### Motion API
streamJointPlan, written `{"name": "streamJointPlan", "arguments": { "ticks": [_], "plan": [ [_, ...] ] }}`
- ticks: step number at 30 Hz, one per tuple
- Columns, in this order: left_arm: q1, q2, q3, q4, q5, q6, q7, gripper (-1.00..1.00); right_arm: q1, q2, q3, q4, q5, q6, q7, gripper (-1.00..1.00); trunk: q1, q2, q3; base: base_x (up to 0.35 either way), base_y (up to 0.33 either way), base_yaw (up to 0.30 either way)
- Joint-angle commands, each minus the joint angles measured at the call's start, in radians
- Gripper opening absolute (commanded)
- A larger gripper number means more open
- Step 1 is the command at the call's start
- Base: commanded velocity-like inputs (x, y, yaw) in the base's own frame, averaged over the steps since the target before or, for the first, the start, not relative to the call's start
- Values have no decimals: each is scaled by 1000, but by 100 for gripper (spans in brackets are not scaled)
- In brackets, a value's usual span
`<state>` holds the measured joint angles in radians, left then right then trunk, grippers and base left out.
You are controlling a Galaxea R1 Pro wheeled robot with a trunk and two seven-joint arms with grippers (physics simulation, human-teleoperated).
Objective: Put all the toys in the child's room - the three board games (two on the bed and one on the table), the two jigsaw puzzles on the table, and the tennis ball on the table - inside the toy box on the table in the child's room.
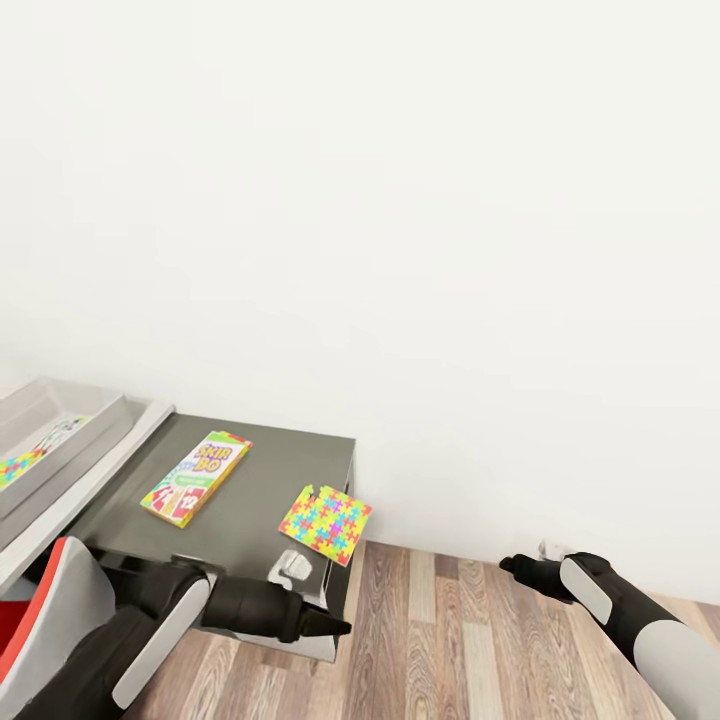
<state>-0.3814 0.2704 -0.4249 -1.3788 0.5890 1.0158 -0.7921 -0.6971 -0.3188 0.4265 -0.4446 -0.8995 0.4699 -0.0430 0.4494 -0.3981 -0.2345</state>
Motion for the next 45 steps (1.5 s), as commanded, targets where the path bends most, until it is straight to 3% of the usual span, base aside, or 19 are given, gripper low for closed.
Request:
{"name": "streamJointPlan", "arguments": {
  "ticks": [1, 4, 10, 12, 14, 19, 30, 33, 37, 40, 45],
  "plan": [
    [-1, 0, -14, 4, -10, 3, -2, 100, -1, -1, 7, -2, -7, 3, -5, 100, 1, -2, 0, 0, 0, 0],
    [-1, 0, -36, 13, -30, 3, 1, 100, -1, -1, 7, -2, -7, 2, -5, 100, 1, -2, 5, 0, 0, 0],
    [0, -2, -81, 64, -110, -34, 26, 100, -1, -1, 7, -2, -7, 3, -5, 100, 1, -2, 15, 0, 0, 0],
    [0, -10, -87, 105, -134, -60, 39, 100, -1, -1, 7, -2, -7, 3, -5, 100, 1, -2, 18, 0, 0, 0],
    [0, -34, -92, 173, -152, -79, 65, 100, -1, -1, 7, -2, -7, 3, -5, 100, 1, -2, 21, 0, 0, 0],
    [-1, -68, -95, 276, -171, -116, 134, 100, -1, 0, 7, -2, -7, 2, -5, 100, 1, -2, 30, 0, 0, 0],
    [-1, -131, -93, 468, -195, -231, 373, 100, -1, 0, 8, -2, -7, 3, -5, 100, 1, -2, 48, 0, 0, 0],
    [-1, -146, -92, 538, -194, -294, 470, 100, -1, 0, 8, -2, -6, 3, -5, 100, 1, -2, 53, 0, 0, 0],
    [-1, -167, -91, 620, -194, -349, 547, 100, -1, 0, 8, -2, -6, 3, -4, 100, 1, -2, 59, 0, 0, 0],
    [-2, -198, -91, 746, -194, -426, 638, 100, -1, 0, 7, -2, -6, 3, -4, 100, 1, -2, 64, 0, 0, 0],
    [-3, -238, -91, 917, -195, -555, 736, 100, -1, 0, 7, -2, -6, 3, -4, 100, 1, -2, 73, 0, 0, 0]
  ]
}}
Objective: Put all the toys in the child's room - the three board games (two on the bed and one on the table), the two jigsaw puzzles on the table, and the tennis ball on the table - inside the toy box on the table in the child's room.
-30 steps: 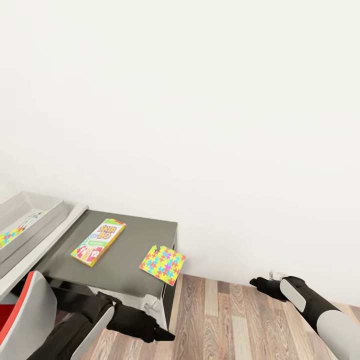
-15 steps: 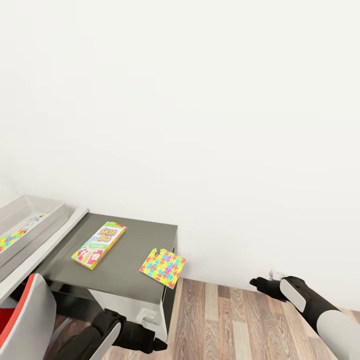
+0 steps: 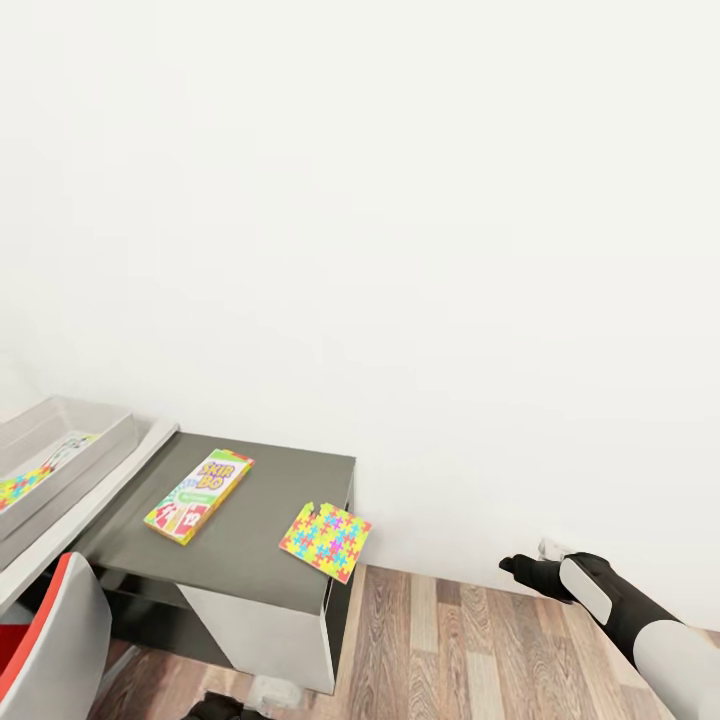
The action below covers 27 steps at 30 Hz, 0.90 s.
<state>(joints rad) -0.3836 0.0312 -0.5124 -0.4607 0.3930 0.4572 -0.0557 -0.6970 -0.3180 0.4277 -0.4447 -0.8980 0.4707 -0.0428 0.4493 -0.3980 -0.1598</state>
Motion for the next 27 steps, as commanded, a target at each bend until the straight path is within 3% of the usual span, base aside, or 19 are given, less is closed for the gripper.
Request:
{"name": "streamJointPlan", "arguments": {
  "ticks": [1, 4, 8, 12, 27],
  "plan": [
    [-1, -14, -4, 53, 1, -37, 33, 100, -1, -1, 6, -2, -7, 3, -5, 100, 1, -2, 0, 0, 0, 0],
    [-1, -36, -6, 128, 1, -89, 92, 100, -1, -1, 6, -2, -7, 3, -5, 100, 1, -2, 5, 0, 0, 0],
    [-1, -66, -8, 237, -1, -168, 216, 100, -1, -1, 6, -2, -7, 3, -5, 100, 1, -2, 11, 0, 0, 0],
    [-1, -75, -9, 295, -1, -218, 266, 100, -1, -1, 6, -2, -7, 3, -5, 100, 1, -2, 18, 0, 0, 0],
    [17, -79, -11, 423, -2, -371, 297, 100, -1, 0, 5, -8, -18, 8, 1, 100, 1, -2, 43, 0, 0, 0]
  ]
}}
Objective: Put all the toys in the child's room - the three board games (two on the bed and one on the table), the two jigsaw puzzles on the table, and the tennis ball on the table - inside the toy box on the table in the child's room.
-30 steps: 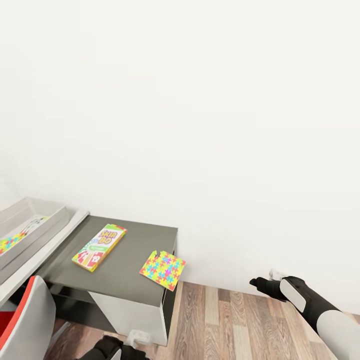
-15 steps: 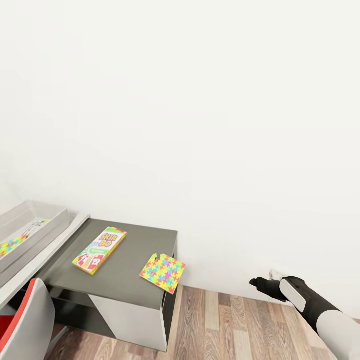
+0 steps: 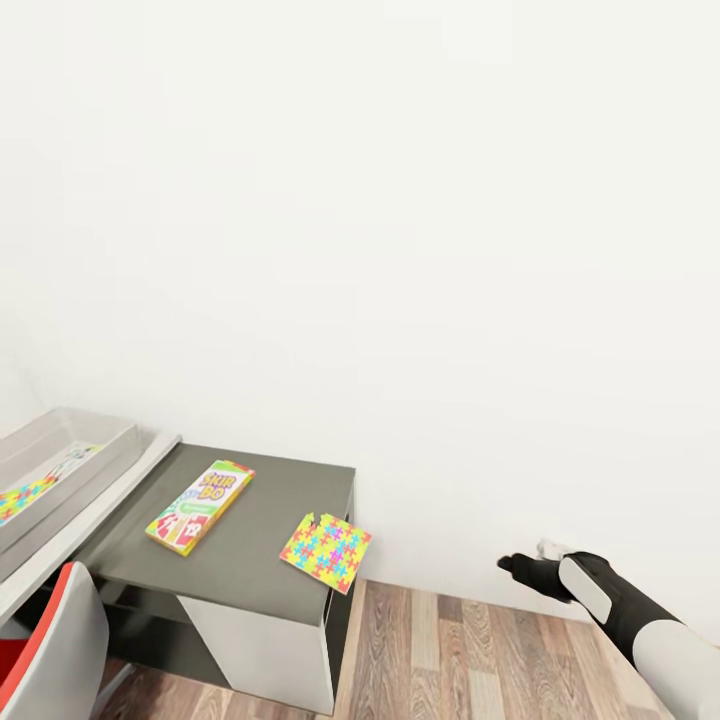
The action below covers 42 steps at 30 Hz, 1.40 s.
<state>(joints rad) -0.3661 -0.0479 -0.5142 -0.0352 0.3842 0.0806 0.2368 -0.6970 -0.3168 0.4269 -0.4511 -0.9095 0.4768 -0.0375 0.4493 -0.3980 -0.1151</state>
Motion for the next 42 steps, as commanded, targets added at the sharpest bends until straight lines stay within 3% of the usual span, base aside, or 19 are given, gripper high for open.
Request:
{"name": "streamJointPlan", "arguments": {
  "ticks": [1, 14, 26, 34, 42],
  "plan": [
    [3, 0, -9, 0, 7, 3, 5, 100, -1, -1, 5, -2, -7, 3, -1, 100, 1, -2, 0, 0, 0, 0],
    [57, -6, -8, 6, 8, -50, 6, 100, -1, 2, -6, -3, -16, 9, 101, 100, 1, -2, 17, 0, 0, 3],
    [118, -13, -7, 6, 10, -57, -9, 100, -1, 22, -20, 2, -35, 7, 111, 100, 1, -2, 18, 0, 0, 0],
    [123, -19, -7, 6, 10, -51, -13, 100, -1, 51, -21, 2, -37, 6, 112, 100, 1, -2, 18, 0, 0, 0],
    [124, -19, -6, 6, 10, -50, -13, 100, -1, 54, -32, 3, -59, 6, 123, 100, 1, -2, 18, 0, 0, 0]
  ]
}}
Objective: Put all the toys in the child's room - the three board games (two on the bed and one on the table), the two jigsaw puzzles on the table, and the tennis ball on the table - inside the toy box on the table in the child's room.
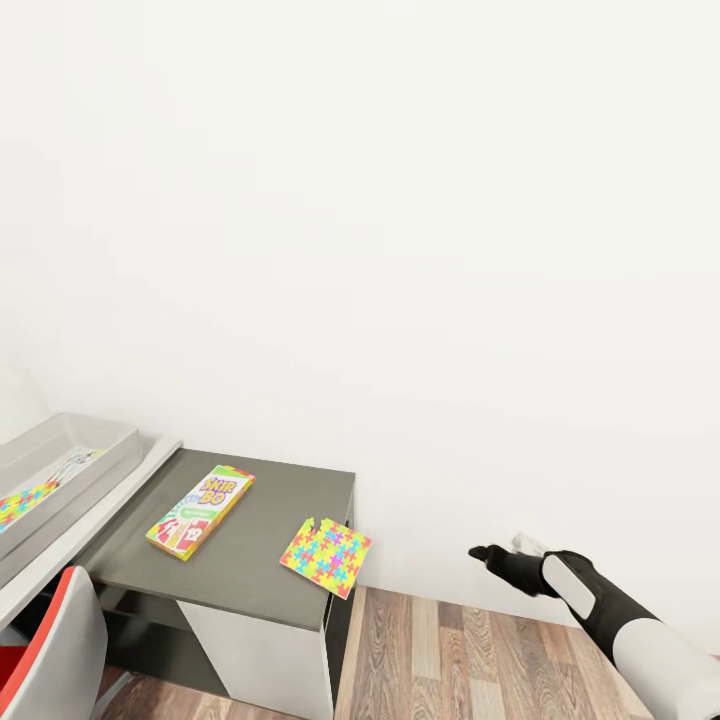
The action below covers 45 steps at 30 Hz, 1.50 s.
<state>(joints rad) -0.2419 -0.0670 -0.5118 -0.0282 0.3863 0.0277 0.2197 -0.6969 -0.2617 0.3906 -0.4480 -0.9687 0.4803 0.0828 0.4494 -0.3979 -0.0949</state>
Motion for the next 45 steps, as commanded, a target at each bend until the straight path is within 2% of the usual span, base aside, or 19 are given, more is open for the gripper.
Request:
{"name": "streamJointPlan", "arguments": {
  "ticks": [1, 9, 17, 28, 36, 39, 40, 44, 45],
  "plan": [
    [0, 0, -8, -1, 8, 3, 4, 100, -1, -2, 3, 0, -12, 2, 13, 100, 1, -2, -2, 0, 0, 0],
    [0, 3, -10, -2, 7, -2, 5, 100, 2, -5, 1, 6, -35, -1, 64, 100, 1, -2, -2, 0, 0, 0],
    [0, 9, -10, -5, 6, -9, 6, 100, 2, -4, 1, 17, -37, -4, 71, 100, 1, -2, -2, 0, 0, 0],
    [-1, 16, -1, -8, 14, -12, 6, 100, 2, -10, 1, 44, -38, -5, 74, 100, 43, -79, -37, 0, 0, 0],
    [-3, 31, 3, -12, 17, -14, -4, 100, 2, -15, 1, 53, -39, -4, 76, 100, 73, -135, -62, 0, 0, 0],
    [-4, 43, 4, -13, 17, -14, -52, 100, 2, -16, 0, 54, -39, -4, 76, 100, 85, -156, -71, 0, 0, 0],
    [-4, 53, 4, -13, 17, -14, -95, 100, 2, -16, 0, 55, -39, -3, 78, 100, 89, -163, -74, 0, 0, 0],
    [-5, 72, 5, -13, 17, -14, -201, 100, 2, -17, -1, 56, -39, -2, 89, 100, 104, -191, -87, 0, 0, 0],
    [-5, 81, 5, -13, 16, -19, -250, 100, 2, -17, -1, 56, -39, -1, 98, 100, 108, -198, -90, 0, 0, 0]
  ]
}}
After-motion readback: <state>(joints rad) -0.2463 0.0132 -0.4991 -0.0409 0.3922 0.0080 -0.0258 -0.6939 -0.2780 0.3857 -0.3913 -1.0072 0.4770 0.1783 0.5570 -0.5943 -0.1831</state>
